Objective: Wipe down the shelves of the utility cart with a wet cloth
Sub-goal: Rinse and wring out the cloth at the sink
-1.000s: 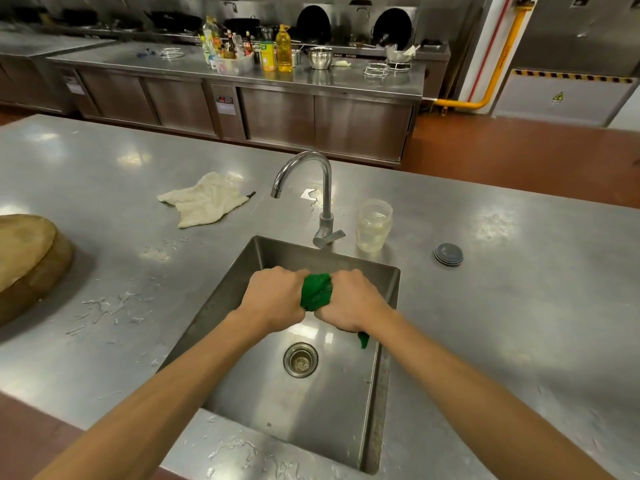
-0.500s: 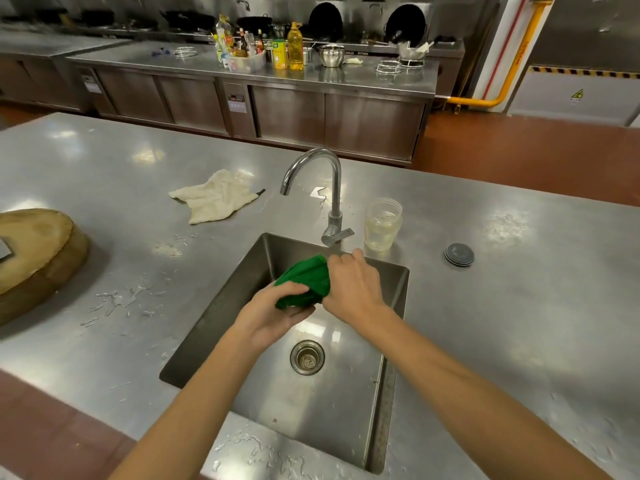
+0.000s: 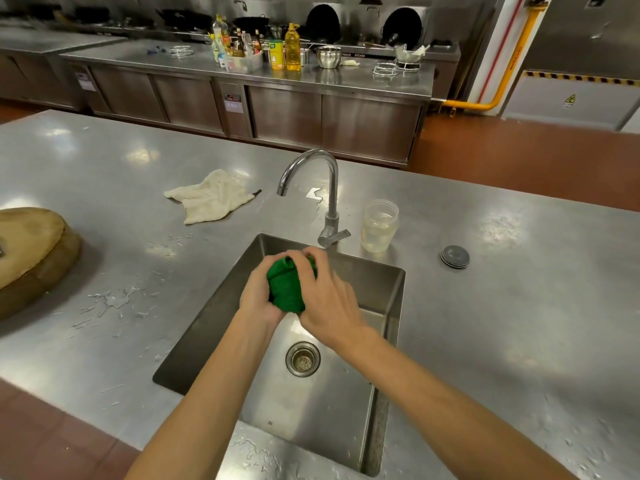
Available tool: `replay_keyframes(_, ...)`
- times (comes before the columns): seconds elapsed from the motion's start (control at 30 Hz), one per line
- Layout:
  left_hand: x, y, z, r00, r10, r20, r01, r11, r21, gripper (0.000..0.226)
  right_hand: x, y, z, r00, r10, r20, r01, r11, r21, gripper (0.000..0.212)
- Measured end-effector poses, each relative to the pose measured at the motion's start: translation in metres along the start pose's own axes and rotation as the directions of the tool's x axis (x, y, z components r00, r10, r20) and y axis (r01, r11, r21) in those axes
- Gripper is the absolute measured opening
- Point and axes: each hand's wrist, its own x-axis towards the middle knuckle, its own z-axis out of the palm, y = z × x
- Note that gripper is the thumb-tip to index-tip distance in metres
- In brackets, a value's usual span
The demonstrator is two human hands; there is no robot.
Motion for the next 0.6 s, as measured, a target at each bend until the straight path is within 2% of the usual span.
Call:
replay_keyframes(0.07,0.004,0.010,-0.001,1.000,0.006,-0.021,-0.008,0.995,-0.095,0.021,-0.007,0.002,-0.002,0.985,-0.090,-0.145,0.092,0.996,0.003,0.079)
replay_keyframes(0.17,0.005,0.024,0.000,1.000,0.013,-0.025,-0.018,0.982,-0.190,0.031,-0.014,0.005,-0.006,0.905,-0.226,-0.360,0.242,0.970,0.001,0.063)
replay_keyframes(0.27,0.003,0.024,0.003,1.000,-0.006,-0.001,0.006,0.975,-0.221,0.028,-0.014,0.004,-0.004,0.844,-0.328,-0.425,0.374,0.927,0.027,0.057)
replay_keyframes(0.37,-0.004,0.019,0.007,0.999,-0.019,0.037,0.027,0.973,-0.228,0.035,-0.009,0.002,-0.004,0.837,-0.377,-0.397,0.396,0.917,-0.037,0.054)
replay_keyframes(0.43,-0.012,0.014,0.013,0.997,-0.015,0.071,0.030,0.976,-0.213,0.036,-0.007,-0.001,-0.007,0.867,-0.381,-0.321,0.386,0.921,-0.049,0.055)
replay_keyframes(0.53,-0.018,0.007,0.016,0.993,0.063,0.096,-0.048,0.987,-0.156,0.047,-0.006,-0.007,-0.016,0.938,-0.331,-0.099,0.333,0.943,0.005,0.085)
replay_keyframes(0.6,-0.022,0.012,0.015,0.996,0.050,0.070,-0.041,0.990,-0.132,0.044,-0.004,-0.009,-0.018,0.951,-0.310,-0.001,0.310,0.950,-0.047,0.099)
